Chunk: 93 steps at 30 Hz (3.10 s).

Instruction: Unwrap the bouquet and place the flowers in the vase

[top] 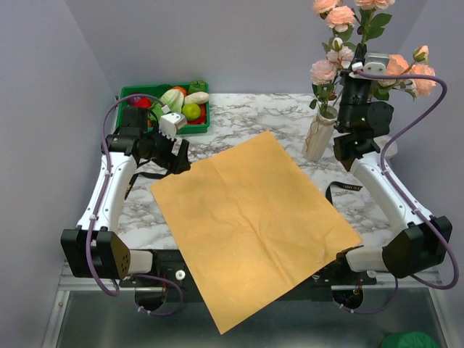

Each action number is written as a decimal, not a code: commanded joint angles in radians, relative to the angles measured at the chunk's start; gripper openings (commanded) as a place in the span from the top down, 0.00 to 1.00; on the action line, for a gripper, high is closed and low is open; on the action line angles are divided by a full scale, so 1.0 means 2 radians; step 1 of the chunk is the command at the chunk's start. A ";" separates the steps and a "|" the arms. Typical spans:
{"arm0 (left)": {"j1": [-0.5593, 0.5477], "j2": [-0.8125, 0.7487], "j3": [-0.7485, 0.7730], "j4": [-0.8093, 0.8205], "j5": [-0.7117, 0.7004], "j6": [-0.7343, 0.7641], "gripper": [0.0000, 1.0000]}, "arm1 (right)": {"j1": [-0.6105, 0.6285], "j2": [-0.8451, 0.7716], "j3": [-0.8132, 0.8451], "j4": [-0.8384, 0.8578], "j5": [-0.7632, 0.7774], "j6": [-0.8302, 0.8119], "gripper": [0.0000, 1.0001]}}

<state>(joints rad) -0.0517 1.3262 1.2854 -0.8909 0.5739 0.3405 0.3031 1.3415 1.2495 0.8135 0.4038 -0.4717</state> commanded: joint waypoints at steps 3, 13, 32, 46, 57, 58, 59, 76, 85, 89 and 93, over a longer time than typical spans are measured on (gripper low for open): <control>0.010 0.003 0.007 -0.006 0.015 0.017 0.01 | -0.007 0.028 -0.008 0.051 0.012 0.008 0.99; 0.021 0.008 0.005 -0.014 0.028 0.028 0.01 | -0.006 0.047 -0.033 0.050 0.050 0.035 0.99; 0.021 0.046 0.062 -0.046 0.019 0.012 0.01 | -0.006 0.006 -0.057 -0.150 0.002 0.150 0.93; 0.022 0.030 0.070 -0.053 0.019 0.006 0.01 | -0.006 0.003 -0.040 -0.230 -0.061 0.187 0.41; 0.021 0.022 0.055 -0.050 0.017 0.009 0.01 | -0.006 -0.063 -0.060 -0.269 -0.067 0.234 0.32; 0.021 0.022 0.055 -0.049 0.018 0.009 0.01 | -0.007 -0.071 -0.061 -0.271 -0.064 0.234 0.33; 0.021 0.022 0.055 -0.049 0.018 0.008 0.01 | -0.006 -0.078 -0.061 -0.276 -0.054 0.234 0.33; 0.021 0.014 0.055 -0.053 0.028 0.008 0.01 | -0.006 -0.223 -0.088 -0.437 -0.005 0.319 0.35; 0.021 0.015 0.051 -0.052 0.018 0.015 0.01 | -0.007 -0.238 -0.128 -0.485 -0.117 0.359 0.39; 0.022 0.033 0.072 -0.052 0.006 0.001 0.01 | -0.005 -0.221 -0.132 -0.558 -0.190 0.377 0.30; 0.018 0.065 0.110 -0.039 0.011 -0.030 0.01 | -0.001 -0.243 -0.178 -0.588 -0.222 0.381 0.01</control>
<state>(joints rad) -0.0143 1.3979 1.4204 -0.9844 0.5980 0.3435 0.2935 0.8932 0.9825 -0.2264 0.0975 0.2600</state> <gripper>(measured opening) 0.988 0.848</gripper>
